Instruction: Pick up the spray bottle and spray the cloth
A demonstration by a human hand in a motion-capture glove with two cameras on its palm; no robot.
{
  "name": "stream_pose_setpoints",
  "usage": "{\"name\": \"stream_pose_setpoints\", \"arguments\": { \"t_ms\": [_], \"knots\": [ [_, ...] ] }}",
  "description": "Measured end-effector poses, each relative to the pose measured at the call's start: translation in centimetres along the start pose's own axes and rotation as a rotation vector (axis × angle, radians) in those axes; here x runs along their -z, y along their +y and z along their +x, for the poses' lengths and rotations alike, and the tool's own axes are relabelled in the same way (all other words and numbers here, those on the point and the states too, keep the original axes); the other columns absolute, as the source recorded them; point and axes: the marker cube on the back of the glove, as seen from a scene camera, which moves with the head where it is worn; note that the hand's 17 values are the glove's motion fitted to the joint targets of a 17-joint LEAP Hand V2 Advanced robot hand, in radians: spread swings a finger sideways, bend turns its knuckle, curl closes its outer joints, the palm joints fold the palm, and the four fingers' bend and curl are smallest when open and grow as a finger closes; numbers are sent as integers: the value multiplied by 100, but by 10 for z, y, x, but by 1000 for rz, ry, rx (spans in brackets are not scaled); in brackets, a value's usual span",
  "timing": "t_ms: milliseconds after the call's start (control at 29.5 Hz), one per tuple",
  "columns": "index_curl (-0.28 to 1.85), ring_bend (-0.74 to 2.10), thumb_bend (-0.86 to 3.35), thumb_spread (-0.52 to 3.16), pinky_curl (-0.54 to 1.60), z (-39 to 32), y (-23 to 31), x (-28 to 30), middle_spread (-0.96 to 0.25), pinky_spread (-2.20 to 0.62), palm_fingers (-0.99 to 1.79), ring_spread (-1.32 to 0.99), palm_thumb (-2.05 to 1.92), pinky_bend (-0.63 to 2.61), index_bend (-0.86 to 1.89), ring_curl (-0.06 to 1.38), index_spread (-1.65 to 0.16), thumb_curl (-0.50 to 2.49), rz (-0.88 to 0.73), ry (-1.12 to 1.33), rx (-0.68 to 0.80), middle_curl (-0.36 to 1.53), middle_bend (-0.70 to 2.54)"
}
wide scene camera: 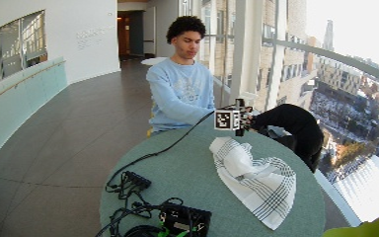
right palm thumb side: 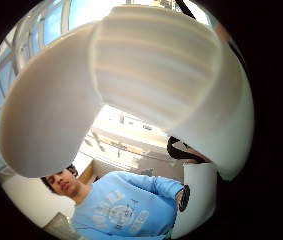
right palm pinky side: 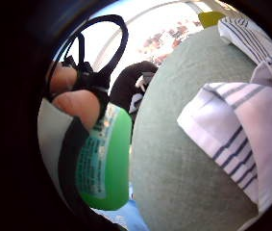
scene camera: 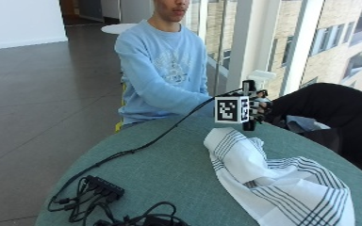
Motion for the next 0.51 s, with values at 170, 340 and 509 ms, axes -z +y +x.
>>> {"name": "stream_pose_setpoints", "arguments": {
  "t_ms": [170,340,509],
  "knots": [
    [34,46,-2,79,36,20,-3,-28,-8,16,98,-5,102,28,13,37,-29,64,-8,-10,18,38,18],
    [34,45,-2,79,36,34,-1,-48,-9,15,97,-6,102,26,13,37,-30,64,-32,-11,35,39,18],
    [35,44,-2,79,36,37,-2,-50,-9,14,96,-7,102,26,14,37,-30,64,-20,-2,54,39,18]
  ]
}}
